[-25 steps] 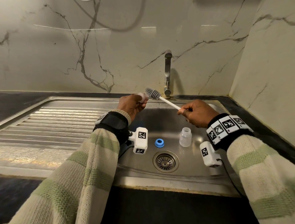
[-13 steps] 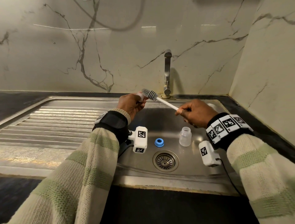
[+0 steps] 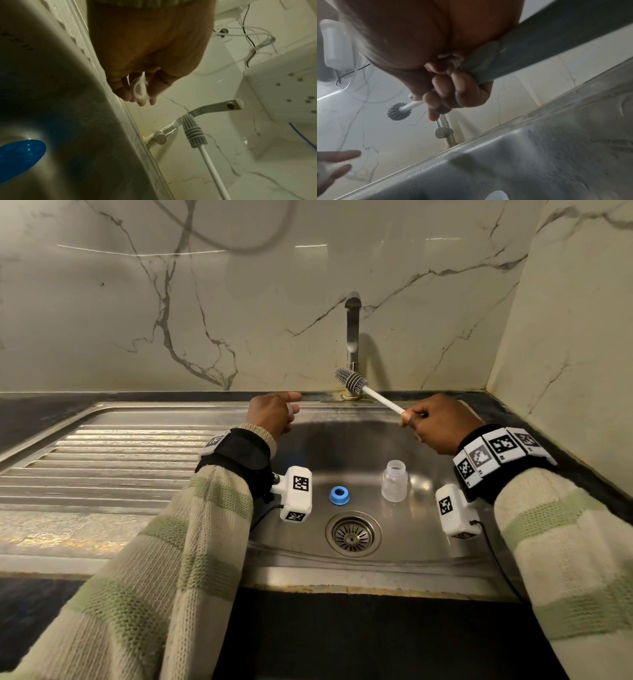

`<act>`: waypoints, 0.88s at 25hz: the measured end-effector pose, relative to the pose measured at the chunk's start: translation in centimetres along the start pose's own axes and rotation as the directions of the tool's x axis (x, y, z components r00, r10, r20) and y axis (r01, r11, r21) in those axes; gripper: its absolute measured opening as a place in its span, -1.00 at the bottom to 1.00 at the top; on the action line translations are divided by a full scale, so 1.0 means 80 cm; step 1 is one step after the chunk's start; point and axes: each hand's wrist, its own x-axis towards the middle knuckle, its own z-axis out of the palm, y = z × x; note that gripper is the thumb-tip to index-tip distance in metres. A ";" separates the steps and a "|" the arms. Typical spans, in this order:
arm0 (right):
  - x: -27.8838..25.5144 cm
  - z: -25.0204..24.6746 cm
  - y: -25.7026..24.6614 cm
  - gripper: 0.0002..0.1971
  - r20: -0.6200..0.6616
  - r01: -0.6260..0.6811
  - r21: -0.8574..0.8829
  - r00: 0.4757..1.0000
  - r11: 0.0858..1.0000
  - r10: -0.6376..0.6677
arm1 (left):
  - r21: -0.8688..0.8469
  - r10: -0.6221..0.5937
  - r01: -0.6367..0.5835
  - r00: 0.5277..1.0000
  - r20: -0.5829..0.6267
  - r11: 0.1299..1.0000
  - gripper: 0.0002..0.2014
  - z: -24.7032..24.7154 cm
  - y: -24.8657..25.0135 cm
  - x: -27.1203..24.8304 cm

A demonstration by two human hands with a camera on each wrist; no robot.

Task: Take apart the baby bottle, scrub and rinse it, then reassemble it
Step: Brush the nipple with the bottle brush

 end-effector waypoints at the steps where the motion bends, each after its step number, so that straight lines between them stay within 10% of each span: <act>1: -0.001 0.001 0.001 -0.78 0.005 0.007 -0.008 1.000 1.000 -0.007 | 0.072 -0.018 0.018 1.000 0.003 0.997 -0.62 0.003 -0.004 -0.001; 7: 0.002 0.013 0.010 -0.77 0.033 0.021 -0.043 0.999 0.999 -0.019 | 0.467 0.084 -0.148 0.984 0.156 0.872 -0.78 0.036 -0.025 0.000; 12: 0.004 0.014 0.004 -0.76 0.042 0.059 -0.019 0.997 0.998 -0.058 | 0.661 0.011 -0.252 0.938 0.347 0.707 -0.52 0.090 -0.062 0.014; 18: 0.016 0.023 0.009 -0.73 0.069 0.091 0.008 0.993 0.996 -0.092 | 0.858 -0.101 -0.366 0.899 0.426 0.360 -0.81 0.144 -0.126 0.041; 22: 0.021 0.032 0.009 -0.70 0.108 0.110 0.003 0.988 0.994 -0.110 | 0.858 -0.102 -0.388 0.891 0.443 0.336 -0.79 0.157 -0.159 0.050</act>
